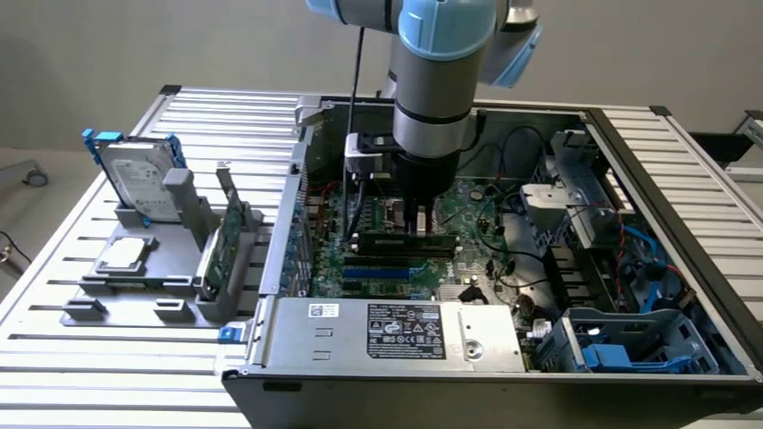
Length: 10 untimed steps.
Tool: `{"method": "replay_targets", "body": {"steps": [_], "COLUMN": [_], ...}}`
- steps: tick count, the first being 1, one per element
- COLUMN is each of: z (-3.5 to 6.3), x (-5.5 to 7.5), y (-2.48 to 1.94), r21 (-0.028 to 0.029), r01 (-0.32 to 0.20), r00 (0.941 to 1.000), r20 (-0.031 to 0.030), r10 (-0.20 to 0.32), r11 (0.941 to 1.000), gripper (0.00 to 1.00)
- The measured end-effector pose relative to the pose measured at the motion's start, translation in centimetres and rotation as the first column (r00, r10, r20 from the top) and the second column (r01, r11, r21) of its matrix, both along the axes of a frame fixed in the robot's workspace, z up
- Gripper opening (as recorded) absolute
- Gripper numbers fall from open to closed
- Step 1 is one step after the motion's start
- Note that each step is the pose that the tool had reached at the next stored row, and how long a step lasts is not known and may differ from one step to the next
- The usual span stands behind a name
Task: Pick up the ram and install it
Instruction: 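Insert the ram into the slot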
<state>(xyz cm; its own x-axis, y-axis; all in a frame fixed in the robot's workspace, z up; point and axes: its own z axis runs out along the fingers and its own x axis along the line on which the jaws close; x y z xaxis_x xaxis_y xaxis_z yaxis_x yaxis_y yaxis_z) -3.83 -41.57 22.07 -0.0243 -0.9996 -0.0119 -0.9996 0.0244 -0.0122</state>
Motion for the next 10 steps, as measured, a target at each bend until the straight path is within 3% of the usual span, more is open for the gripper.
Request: {"method": "replay_targets", "body": {"steps": [10], "z": [0.24], "x": [0.0], "y": [0.0], "r21": [0.0008], "r01": [0.001], "r00": [1.0], "r20": [0.0001], "r10": [-0.001], "r11": [1.0], "gripper": [0.14]}}
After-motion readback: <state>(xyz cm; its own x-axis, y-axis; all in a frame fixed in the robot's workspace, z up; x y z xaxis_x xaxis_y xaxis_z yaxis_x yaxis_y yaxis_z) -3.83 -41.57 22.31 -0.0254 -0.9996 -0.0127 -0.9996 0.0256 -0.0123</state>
